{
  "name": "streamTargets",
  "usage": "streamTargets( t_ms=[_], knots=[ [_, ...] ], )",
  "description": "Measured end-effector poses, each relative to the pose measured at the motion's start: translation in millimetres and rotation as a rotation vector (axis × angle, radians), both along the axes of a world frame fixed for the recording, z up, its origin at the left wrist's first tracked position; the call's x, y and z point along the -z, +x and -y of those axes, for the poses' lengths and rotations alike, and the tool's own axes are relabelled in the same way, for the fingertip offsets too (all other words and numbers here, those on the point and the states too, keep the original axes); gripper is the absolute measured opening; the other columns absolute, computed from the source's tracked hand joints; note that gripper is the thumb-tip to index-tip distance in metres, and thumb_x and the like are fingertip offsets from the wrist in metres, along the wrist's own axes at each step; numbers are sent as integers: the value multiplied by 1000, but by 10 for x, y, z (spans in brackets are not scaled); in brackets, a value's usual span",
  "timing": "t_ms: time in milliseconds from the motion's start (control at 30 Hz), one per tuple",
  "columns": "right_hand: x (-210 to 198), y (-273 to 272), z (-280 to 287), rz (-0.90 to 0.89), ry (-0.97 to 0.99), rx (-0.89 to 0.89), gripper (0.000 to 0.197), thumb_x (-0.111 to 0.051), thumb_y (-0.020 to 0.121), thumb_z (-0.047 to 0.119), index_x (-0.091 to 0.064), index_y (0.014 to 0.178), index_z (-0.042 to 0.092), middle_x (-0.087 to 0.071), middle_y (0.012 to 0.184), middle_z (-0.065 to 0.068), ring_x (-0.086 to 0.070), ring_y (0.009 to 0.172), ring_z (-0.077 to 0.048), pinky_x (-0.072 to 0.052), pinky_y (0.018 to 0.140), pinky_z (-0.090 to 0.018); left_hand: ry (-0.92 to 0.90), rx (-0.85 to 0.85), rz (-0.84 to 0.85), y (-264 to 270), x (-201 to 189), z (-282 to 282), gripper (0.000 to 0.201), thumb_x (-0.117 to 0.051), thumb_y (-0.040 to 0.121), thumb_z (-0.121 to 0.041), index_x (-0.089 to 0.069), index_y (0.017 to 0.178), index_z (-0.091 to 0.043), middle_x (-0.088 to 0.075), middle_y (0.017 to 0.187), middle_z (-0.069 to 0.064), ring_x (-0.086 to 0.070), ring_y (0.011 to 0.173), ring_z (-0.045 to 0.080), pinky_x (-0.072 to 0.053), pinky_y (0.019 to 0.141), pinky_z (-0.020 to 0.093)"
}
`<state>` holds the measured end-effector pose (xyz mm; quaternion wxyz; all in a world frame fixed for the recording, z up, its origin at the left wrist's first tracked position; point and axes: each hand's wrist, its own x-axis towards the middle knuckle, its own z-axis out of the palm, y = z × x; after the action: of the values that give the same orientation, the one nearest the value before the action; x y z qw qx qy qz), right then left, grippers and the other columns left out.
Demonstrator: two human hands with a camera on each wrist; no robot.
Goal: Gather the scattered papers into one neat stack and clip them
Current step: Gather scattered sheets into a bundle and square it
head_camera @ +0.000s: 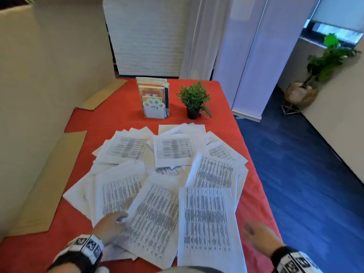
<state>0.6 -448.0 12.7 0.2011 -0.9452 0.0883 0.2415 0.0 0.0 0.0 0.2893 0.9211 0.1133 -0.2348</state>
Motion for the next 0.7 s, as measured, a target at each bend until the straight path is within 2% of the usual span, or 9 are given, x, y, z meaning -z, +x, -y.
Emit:
streamTargets(
  t_ms=[100,167,233,300,367,433,500,567,700],
  knots=[
    [94,125,-192,2,-98,-6,31,-53,89,23,-39,61,26,-48,71,5,-47,74,-19,-28,56,-24,85,-3,-15,145,64,133,54,-61,87,-26,-46,136,-10,-54,133,12,-55,119,24,-42,97,28],
    [266,153,-221,-65,-73,97,17,-56,89,27,-57,97,13,-56,107,-11,-55,97,-27,-40,75,-26,116,-65,-31,163,173,172,65,-66,80,-31,-44,137,-12,-53,128,16,-57,112,28,-48,95,33],
    [367,152,-302,-125,-83,141,53,-57,88,33,-42,132,10,-44,131,-18,-48,119,-35,-42,97,-35,119,-89,-10,176,223,246,73,-70,75,-31,-39,139,-16,-46,128,16,-55,109,31,-48,95,38],
    [450,153,-378,-113,-123,174,67,-60,85,37,-29,142,16,-39,136,-17,-45,123,-38,-40,102,-43,69,-121,22,170,301,336,81,-71,77,-20,-26,145,-16,-41,131,17,-52,113,33,-46,95,38],
    [486,145,-446,-135,-138,212,75,-61,83,34,-21,144,22,-39,135,-16,-47,122,-39,-40,101,-45,9,-173,39,162,339,405,80,-67,80,-10,-23,146,-15,-53,116,13,-60,95,30,-51,75,34],
    [513,140,-514,-137,-106,245,70,-58,82,22,-21,142,19,-47,130,-19,-51,119,-39,-44,99,-44,8,-170,39,172,408,429,54,-62,85,-12,-39,134,-14,-57,90,4,-59,67,23,-44,54,26],
    [507,163,-535,-92,-72,257,51,-51,82,9,-35,130,9,-57,122,-21,-57,111,-37,-47,92,-39,75,-131,29,194,448,407,13,-53,90,-17,-55,98,-7,-51,72,3,-48,58,22,-35,53,26],
    [415,230,-530,-24,-42,251,33,-51,86,9,-50,118,2,-61,117,-21,-58,109,-36,-45,87,-34,97,-204,97,222,471,323,23,-45,92,-19,-48,73,-6,-44,63,6,-40,55,22,-28,52,29],
    [212,474,-475,181,129,389,22,-56,88,14,-62,105,0,-65,98,-16,-60,96,-33,-44,80,-34,120,-490,194,268,451,0,32,-41,92,-20,-56,76,5,-58,73,24,-54,64,34,-42,60,37]
  ],
)
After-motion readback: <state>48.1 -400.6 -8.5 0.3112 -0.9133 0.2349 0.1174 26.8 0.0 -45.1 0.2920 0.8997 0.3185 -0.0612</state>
